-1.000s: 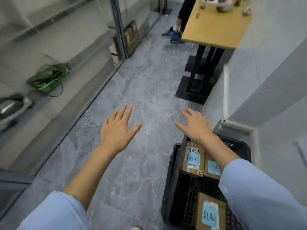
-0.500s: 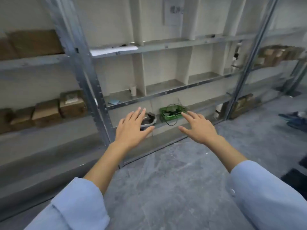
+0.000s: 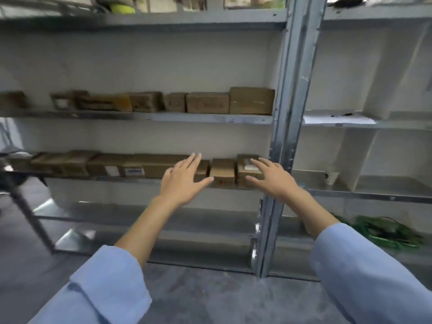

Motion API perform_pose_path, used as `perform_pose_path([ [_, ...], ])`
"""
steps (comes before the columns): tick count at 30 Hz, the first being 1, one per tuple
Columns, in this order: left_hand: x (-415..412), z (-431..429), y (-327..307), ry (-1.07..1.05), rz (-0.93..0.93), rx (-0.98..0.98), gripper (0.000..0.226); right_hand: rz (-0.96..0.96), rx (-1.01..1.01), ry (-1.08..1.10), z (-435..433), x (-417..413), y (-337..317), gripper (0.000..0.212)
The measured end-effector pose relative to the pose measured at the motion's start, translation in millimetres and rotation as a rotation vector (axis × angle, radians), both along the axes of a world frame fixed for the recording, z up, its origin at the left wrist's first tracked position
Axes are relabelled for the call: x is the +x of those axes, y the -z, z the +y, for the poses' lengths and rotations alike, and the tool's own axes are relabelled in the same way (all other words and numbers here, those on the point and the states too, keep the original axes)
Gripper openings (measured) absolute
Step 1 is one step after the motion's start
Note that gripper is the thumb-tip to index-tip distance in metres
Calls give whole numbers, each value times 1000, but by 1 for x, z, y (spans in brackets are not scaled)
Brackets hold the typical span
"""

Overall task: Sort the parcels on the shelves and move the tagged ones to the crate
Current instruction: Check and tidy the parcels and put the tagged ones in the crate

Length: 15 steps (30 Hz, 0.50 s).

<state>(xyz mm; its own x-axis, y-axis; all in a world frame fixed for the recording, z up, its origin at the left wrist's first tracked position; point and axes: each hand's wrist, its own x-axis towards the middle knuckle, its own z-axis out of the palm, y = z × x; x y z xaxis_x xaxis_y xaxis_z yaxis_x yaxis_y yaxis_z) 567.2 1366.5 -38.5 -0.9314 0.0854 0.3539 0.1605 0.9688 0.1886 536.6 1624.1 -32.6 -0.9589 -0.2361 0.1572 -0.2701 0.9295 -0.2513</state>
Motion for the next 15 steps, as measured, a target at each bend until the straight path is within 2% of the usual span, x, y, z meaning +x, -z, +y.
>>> perform_pose_path([
  [7,-1,-152,-15,-209,16,22,80,7,-34,-195,-158,-60,-17,68],
  [15,4,-278,-14,-397,21,70,80,-10,-49,-410,-312,-107,-23,67],
])
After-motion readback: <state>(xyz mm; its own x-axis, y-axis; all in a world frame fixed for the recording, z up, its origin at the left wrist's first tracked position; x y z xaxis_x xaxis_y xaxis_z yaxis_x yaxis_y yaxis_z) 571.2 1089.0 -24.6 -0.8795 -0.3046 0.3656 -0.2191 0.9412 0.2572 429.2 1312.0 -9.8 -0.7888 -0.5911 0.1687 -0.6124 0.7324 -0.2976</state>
